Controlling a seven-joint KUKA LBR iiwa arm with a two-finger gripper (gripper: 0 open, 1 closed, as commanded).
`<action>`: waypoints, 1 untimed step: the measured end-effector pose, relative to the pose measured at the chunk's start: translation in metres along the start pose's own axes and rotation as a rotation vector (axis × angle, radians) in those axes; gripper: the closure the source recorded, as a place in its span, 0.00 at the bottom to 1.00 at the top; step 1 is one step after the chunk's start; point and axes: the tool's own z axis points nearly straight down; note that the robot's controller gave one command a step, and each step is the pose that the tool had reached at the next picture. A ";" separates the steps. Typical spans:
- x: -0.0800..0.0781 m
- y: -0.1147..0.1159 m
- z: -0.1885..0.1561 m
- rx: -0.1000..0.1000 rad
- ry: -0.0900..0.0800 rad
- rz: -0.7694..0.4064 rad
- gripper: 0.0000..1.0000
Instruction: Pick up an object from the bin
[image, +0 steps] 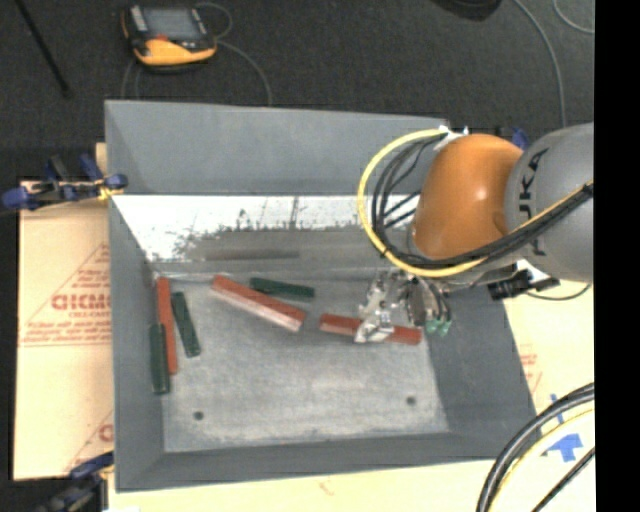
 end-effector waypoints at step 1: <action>-0.001 0.000 -0.013 0.000 -0.003 -0.001 1.00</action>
Offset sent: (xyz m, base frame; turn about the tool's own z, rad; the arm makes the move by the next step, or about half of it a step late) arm 0.0000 0.0001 0.0082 0.0000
